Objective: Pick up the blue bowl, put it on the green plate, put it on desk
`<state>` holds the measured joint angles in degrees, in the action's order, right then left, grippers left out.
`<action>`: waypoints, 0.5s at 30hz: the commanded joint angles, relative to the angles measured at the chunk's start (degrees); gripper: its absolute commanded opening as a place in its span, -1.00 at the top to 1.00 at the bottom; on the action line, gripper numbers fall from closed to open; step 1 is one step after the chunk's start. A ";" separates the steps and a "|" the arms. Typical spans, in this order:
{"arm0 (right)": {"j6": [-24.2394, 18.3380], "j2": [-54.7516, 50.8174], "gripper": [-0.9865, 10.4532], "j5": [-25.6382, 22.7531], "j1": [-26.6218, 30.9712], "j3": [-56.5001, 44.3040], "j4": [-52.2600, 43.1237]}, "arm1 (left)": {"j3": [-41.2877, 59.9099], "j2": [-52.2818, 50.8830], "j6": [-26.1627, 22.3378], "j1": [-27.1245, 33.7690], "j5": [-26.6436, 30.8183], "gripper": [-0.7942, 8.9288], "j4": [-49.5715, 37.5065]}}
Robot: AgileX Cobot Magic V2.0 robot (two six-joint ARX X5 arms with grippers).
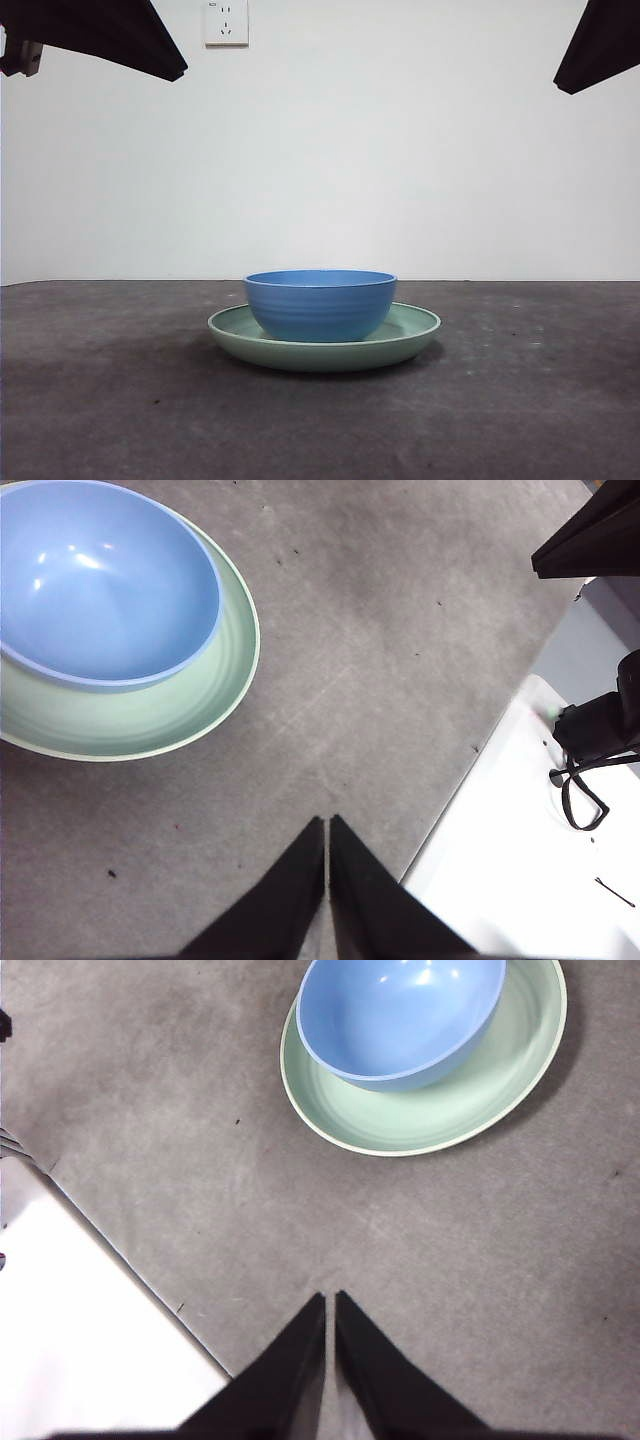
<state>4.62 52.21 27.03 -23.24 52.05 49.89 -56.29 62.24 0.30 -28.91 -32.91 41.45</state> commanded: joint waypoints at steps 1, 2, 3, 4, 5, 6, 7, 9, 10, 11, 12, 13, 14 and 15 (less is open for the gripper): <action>-0.81 0.48 0.81 0.11 -0.35 0.98 -0.57 | -0.63 0.24 -0.74 -0.42 -0.15 0.82 -0.39; -0.81 0.48 0.81 0.11 -0.35 0.98 -0.57 | -0.63 0.24 -0.74 -0.42 -0.15 0.82 -0.39; -0.81 0.48 0.81 0.11 -0.35 0.98 -0.57 | -0.63 0.24 -0.74 -0.42 -0.15 0.82 -0.39; -0.81 0.48 0.81 0.11 -0.35 0.98 -0.57 | -0.63 0.24 -0.74 -0.42 -0.15 0.82 -0.42; -0.81 0.48 0.81 0.11 -0.35 0.98 -0.57 | -0.63 0.24 -0.74 -0.42 -0.15 0.82 -0.39; -0.81 0.48 0.81 0.11 -0.35 0.98 -0.57 | -0.63 0.24 -0.74 -0.42 -0.15 0.82 -0.39; -0.81 0.48 0.81 0.11 -0.35 0.98 -0.57 | -0.63 0.24 -0.74 -0.42 -0.15 0.82 -0.39; -0.81 0.48 0.81 0.11 -0.35 0.98 -0.57 | -0.63 0.24 -0.74 -0.42 -0.15 0.82 -0.39; -0.81 0.48 0.81 0.11 -0.35 0.98 -0.57 | -0.63 0.24 -0.74 -0.42 -0.15 0.82 -0.39; -0.81 0.48 0.81 0.11 -0.35 0.98 -0.57 | -0.63 0.24 -0.74 -0.42 -0.15 0.82 -0.39; -0.81 0.48 0.81 0.11 -0.35 0.98 -0.57 | -0.63 0.24 -0.74 -0.42 -0.15 0.82 -0.46; -0.81 0.48 0.81 0.11 -0.35 0.98 -0.57 | -0.63 0.24 -0.76 -0.42 -0.15 0.82 -0.48; -0.81 0.48 0.81 0.11 -0.35 0.98 -0.57 | -0.63 0.13 -0.76 -0.42 -0.15 0.82 -0.46; -0.81 0.48 0.81 0.11 -0.35 0.98 -0.57 | -0.63 -0.20 -1.62 -0.39 -0.09 0.82 -0.33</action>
<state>4.49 52.21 27.03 -23.24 52.05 49.89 -56.29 62.17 0.10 -28.91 -32.88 41.45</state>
